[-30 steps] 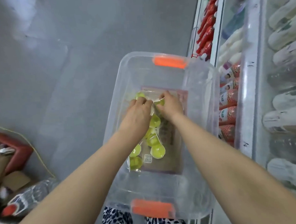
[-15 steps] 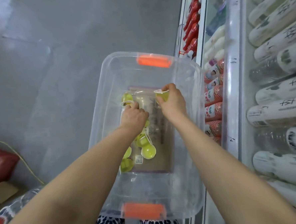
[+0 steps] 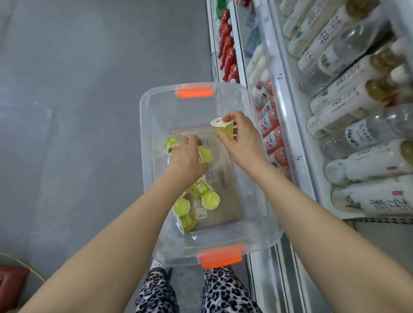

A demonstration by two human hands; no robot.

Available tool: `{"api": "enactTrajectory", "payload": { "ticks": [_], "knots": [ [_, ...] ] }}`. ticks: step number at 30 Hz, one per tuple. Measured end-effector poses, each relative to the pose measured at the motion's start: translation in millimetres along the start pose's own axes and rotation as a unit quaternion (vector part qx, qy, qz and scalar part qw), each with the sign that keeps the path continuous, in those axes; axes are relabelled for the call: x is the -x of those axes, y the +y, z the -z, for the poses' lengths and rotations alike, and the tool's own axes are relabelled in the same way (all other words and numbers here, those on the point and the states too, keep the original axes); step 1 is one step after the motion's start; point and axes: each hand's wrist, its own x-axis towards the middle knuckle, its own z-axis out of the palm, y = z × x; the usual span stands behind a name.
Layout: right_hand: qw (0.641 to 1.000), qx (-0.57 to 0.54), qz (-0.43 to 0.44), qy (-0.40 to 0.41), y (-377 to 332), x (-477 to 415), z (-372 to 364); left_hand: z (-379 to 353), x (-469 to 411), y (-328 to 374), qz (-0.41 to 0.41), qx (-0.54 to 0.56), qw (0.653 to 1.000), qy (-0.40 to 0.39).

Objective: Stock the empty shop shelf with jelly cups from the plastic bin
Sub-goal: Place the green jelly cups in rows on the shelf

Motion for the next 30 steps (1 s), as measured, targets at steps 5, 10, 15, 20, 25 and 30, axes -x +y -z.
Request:
{"api": "enactTrajectory", "payload": {
  "ticks": [5,10,15,20,25,30],
  "knots": [
    [0.997,0.004,-0.004,0.083,-22.5,56.1,24.1,23.0,35.7,8.4,-0.076,0.037,0.996,0.031],
    [0.980,0.002,-0.034,0.198,-46.5,121.9,41.2,46.1,68.3,21.4,-0.169,0.037,0.985,0.027],
    [0.958,0.013,-0.077,0.277,-63.5,186.7,50.6,57.0,95.0,39.7,-0.256,0.059,0.965,-0.024],
    [0.931,0.036,-0.120,0.344,-68.5,251.2,63.8,54.9,125.9,73.7,-0.346,0.017,0.936,-0.064],
    [0.900,0.053,-0.151,0.405,-65.8,323.7,80.8,39.0,167.1,110.6,-0.408,0.014,0.908,-0.098],
    [0.861,0.065,-0.194,0.466,-62.1,414.2,93.4,8.9,230.0,148.8,-0.462,-0.002,0.878,-0.128]
  ]
}}
